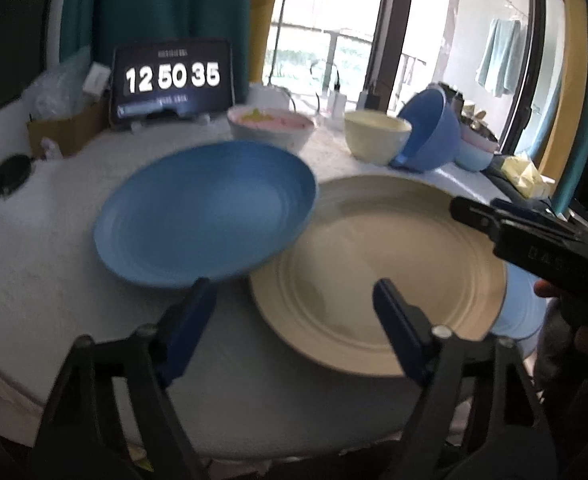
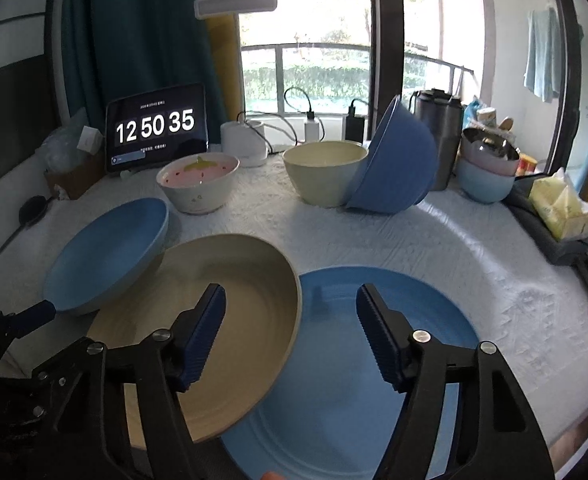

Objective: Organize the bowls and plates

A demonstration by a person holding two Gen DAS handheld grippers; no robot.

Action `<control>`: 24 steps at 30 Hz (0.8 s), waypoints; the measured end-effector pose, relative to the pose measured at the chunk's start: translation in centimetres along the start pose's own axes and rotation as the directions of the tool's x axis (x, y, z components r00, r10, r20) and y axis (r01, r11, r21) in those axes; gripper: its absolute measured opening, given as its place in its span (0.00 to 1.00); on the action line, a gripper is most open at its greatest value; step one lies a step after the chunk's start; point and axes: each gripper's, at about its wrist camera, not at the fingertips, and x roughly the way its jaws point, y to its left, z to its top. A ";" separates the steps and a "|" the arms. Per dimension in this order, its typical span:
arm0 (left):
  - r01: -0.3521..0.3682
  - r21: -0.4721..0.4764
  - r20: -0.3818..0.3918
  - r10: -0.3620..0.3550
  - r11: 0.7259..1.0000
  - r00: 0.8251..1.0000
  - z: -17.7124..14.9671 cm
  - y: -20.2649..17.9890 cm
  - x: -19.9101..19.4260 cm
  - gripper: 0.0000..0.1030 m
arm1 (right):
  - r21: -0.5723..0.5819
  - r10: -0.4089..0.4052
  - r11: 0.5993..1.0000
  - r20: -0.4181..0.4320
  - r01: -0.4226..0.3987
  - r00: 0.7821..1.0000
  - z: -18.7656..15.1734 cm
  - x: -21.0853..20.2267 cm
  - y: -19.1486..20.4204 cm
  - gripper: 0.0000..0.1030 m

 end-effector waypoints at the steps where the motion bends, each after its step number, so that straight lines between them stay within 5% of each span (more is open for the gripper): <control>1: -0.004 -0.017 -0.029 0.004 1.000 1.000 -0.1 0.2 0.4 0.63 | 0.000 0.006 1.000 -0.006 -0.006 1.000 -0.1 0.3 0.0 0.65; 11: -0.030 -0.126 -0.116 0.015 0.992 0.993 -0.1 1.3 2.2 0.60 | 0.010 0.043 0.999 -0.041 -0.042 0.998 -0.5 1.6 -0.7 0.40; 13: -0.036 -0.132 -0.115 0.020 0.991 0.993 0.1 1.3 2.6 0.60 | 0.012 0.051 0.999 -0.049 -0.051 0.997 -0.7 1.8 -0.7 0.25; 16: -0.040 -0.144 -0.117 0.023 0.989 0.993 0.5 1.2 3.1 0.56 | 0.005 0.066 0.998 -0.059 -0.065 0.996 -0.9 1.9 -0.7 0.20; 19: -0.038 -0.147 -0.121 0.020 0.988 0.992 0.8 0.9 3.4 0.41 | -0.006 0.071 0.997 -0.055 -0.072 0.996 -0.9 1.9 -0.5 0.18; 24: -0.036 -0.144 -0.131 0.017 0.989 0.991 0.7 0.5 3.5 0.36 | 0.006 0.071 0.997 -0.040 -0.071 0.997 -1.0 1.7 -0.6 0.18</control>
